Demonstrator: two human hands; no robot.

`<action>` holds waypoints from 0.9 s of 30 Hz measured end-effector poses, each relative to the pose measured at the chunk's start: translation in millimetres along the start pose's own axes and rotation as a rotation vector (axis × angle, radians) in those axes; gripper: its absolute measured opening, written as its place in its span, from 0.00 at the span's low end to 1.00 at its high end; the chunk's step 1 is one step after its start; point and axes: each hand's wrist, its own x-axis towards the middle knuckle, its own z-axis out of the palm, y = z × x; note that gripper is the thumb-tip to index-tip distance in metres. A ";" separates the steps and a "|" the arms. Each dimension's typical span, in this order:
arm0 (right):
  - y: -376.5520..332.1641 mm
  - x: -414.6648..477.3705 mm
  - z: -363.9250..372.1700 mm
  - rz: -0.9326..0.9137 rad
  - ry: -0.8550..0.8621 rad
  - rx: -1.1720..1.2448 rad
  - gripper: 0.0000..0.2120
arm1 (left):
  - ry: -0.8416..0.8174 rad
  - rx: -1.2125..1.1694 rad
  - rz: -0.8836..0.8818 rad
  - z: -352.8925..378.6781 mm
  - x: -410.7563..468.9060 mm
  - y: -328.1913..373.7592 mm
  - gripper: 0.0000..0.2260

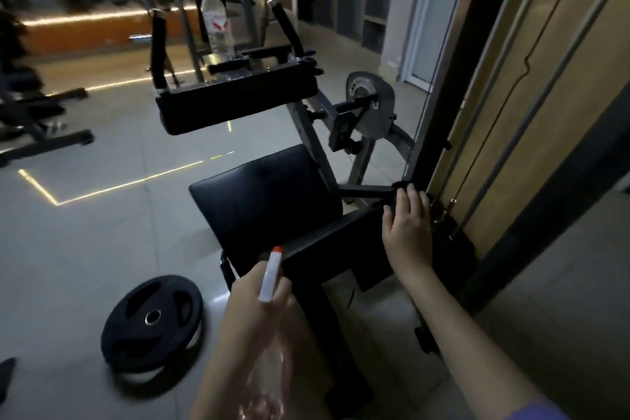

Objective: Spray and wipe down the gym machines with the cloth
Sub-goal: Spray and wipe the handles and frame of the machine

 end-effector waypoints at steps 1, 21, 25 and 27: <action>5.6 1.9 -1.0 -0.036 -0.027 0.010 0.21 | 0.021 -0.027 -0.027 6.5 -8.9 3.6 0.11; 67.1 21.6 -7.1 -0.455 -0.019 0.211 0.21 | 0.146 -0.018 -0.278 79.9 -31.3 45.3 0.20; 80.8 42.2 -12.9 -0.475 -0.132 0.375 0.20 | 0.240 0.112 -0.290 117.8 -18.8 74.0 0.14; 92.4 56.3 -18.2 -0.441 -0.222 0.479 0.17 | 0.266 0.077 -0.342 136.4 -12.6 90.4 0.14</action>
